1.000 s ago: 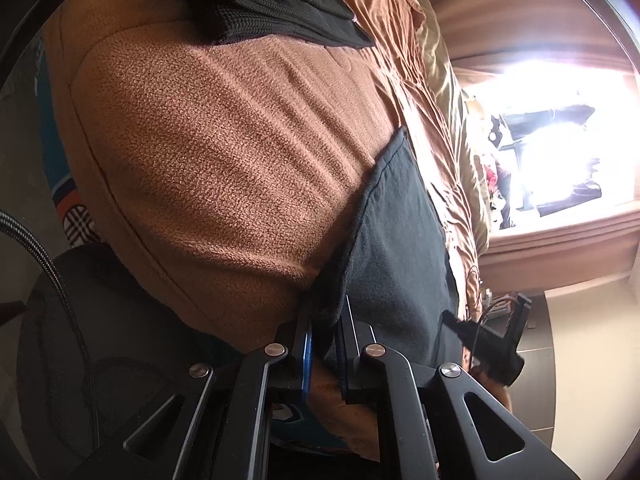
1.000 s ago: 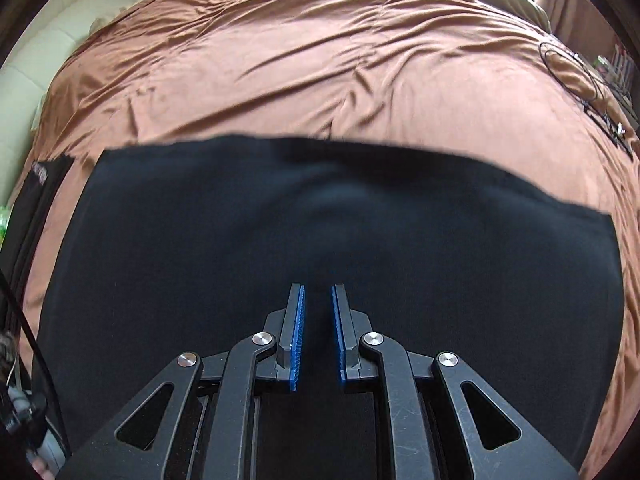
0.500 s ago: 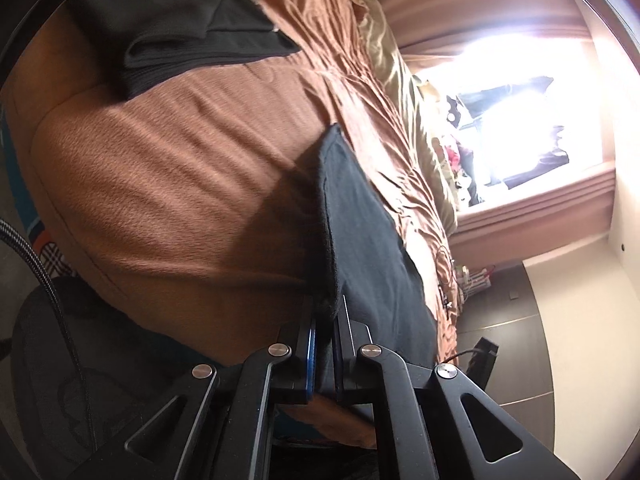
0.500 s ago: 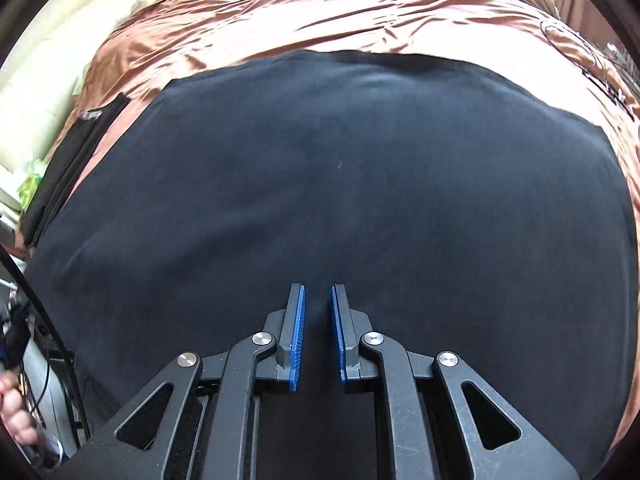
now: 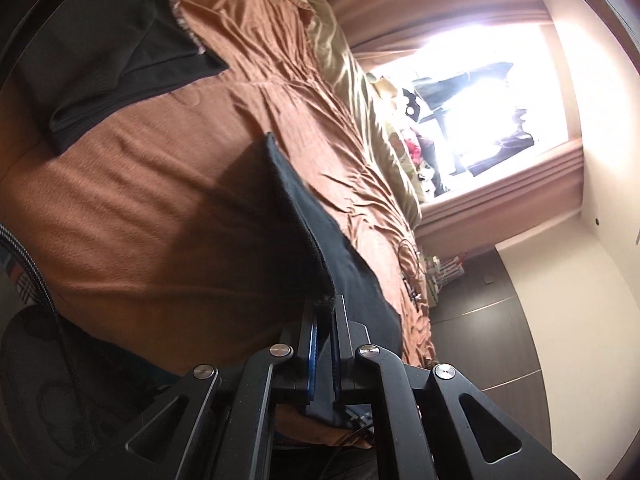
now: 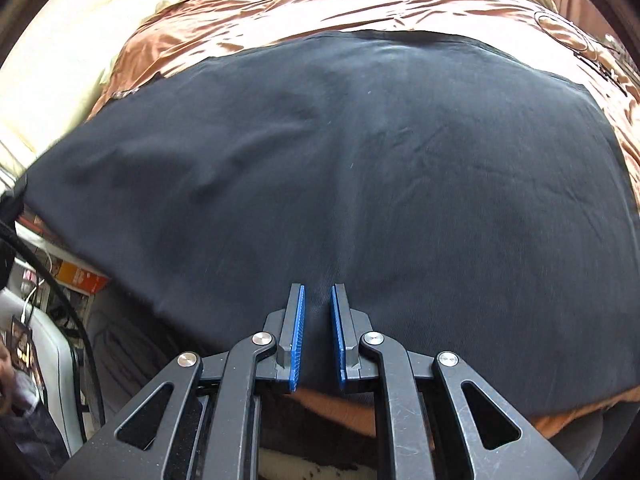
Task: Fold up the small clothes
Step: 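Lift the shirt edge with the left gripper and flip the shirt over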
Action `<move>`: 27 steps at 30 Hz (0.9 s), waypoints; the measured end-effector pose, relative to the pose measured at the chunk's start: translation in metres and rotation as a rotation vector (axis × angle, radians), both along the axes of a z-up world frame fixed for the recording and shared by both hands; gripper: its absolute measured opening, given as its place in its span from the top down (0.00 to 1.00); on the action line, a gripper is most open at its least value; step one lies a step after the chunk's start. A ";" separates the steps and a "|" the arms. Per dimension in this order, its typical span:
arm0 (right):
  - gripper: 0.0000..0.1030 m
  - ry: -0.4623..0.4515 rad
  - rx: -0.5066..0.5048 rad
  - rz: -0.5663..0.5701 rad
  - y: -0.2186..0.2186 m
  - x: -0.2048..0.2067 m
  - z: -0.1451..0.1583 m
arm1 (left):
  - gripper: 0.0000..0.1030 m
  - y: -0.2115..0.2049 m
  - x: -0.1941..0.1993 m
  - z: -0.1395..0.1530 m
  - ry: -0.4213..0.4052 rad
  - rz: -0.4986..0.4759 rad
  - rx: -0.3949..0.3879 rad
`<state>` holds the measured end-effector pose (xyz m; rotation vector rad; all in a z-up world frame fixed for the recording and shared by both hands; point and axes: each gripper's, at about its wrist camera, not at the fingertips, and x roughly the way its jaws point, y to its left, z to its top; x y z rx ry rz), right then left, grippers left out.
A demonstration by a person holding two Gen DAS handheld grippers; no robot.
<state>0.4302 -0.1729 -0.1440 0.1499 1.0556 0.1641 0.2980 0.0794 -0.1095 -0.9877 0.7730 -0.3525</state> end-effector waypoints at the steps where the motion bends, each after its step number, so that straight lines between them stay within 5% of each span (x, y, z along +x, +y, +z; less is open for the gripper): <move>1: 0.90 0.001 0.002 0.005 0.001 -0.004 0.000 | 0.95 -0.003 0.002 0.004 -0.008 -0.007 -0.007; 12: 0.90 -0.065 0.062 0.008 -0.010 -0.008 0.022 | 0.95 -0.024 0.023 0.045 -0.073 -0.056 0.016; 27: 0.98 -0.025 0.170 -0.003 -0.014 -0.019 -0.006 | 0.95 -0.073 0.048 0.085 -0.135 -0.163 0.049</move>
